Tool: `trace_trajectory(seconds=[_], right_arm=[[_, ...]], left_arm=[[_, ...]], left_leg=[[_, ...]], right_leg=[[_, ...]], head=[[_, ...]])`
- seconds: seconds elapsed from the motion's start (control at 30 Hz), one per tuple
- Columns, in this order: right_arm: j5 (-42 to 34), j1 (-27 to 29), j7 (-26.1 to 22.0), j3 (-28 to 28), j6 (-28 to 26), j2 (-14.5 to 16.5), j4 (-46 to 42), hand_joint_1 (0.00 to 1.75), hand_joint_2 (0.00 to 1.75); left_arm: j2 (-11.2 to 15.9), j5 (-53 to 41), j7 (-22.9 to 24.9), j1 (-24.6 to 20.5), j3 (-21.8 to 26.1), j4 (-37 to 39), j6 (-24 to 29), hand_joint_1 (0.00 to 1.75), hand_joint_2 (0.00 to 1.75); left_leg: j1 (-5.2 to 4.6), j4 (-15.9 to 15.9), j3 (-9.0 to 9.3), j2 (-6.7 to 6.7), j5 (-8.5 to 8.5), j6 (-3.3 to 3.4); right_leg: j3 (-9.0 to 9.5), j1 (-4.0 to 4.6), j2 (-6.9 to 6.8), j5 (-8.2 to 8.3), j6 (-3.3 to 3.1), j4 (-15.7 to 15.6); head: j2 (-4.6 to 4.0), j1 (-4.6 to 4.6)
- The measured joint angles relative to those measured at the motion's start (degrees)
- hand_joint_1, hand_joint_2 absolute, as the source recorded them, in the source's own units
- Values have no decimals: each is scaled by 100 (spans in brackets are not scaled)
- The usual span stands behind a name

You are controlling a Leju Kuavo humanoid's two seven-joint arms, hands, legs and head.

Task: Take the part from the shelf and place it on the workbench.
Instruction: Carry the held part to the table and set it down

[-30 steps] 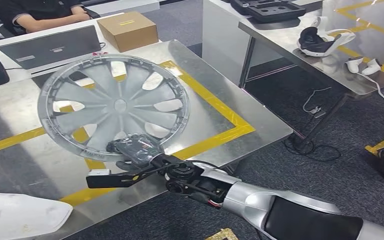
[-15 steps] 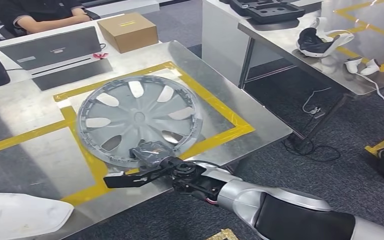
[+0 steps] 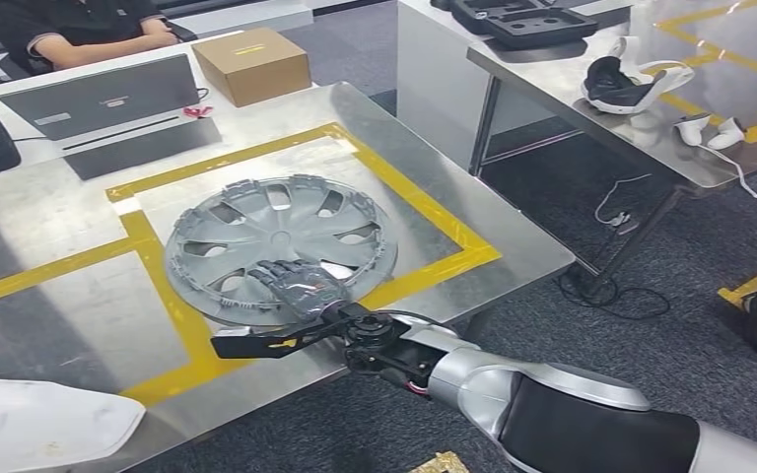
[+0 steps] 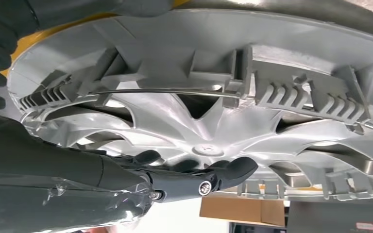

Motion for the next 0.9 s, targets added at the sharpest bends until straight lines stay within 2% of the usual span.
trace_trajectory(seconds=[0.17,0.27,0.4,0.53,0.63,0.67,0.77,0.8,0.9], right_arm=[[-24,-6,-69,-27,-56,26,21,0,175],[-217,-4,-307,-69,-188,43,24,0,175],[-533,8,-651,-185,-270,63,22,0,0],[-870,11,-986,-251,-317,80,5,0,175],[-982,14,-1124,-272,-332,82,-9,0,175],[-1325,26,-1451,-349,-322,82,-111,0,175],[-3198,268,-2427,-785,67,-59,-1327,0,175],[-3582,377,-2471,-889,210,-136,-1783,0,175],[-3902,586,-2532,-1041,333,-306,-2595,0,175]], left_arm=[[-2,14,0,3,0,0,3,0,0],[-4,37,-1,10,0,0,4,0,0],[-4,59,-23,37,0,0,8,0,0],[-4,71,-54,52,0,1,12,0,0],[-4,75,-66,57,0,1,15,0,0],[-3,84,-88,69,0,1,18,0,0],[7,155,-165,137,0,1,48,0,0],[9,176,-173,155,0,1,56,0,0],[12,195,-172,173,0,1,60,0,0]], left_leg=[[0,0,0,0,-1,0],[0,-1,-1,0,-1,0],[0,-1,-4,0,0,0],[0,0,-5,0,0,0],[0,0,-5,0,0,0],[0,0,-5,1,-1,0],[1,1,-5,1,-3,-3],[1,1,-5,1,-5,-5],[1,1,-6,5,-7,-6]], right_leg=[[-1,0,0,-1,0,0],[-1,1,0,-1,0,0],[-4,1,1,0,0,0],[-4,1,1,0,0,0],[-4,1,1,0,0,0],[-6,1,2,0,0,0],[-10,1,3,-4,1,0],[-11,1,4,-5,1,0],[-13,0,7,-5,1,-2]], head=[[0,0],[0,-2],[0,1],[0,2],[0,2],[0,3],[0,-1],[0,-3],[0,-7]])
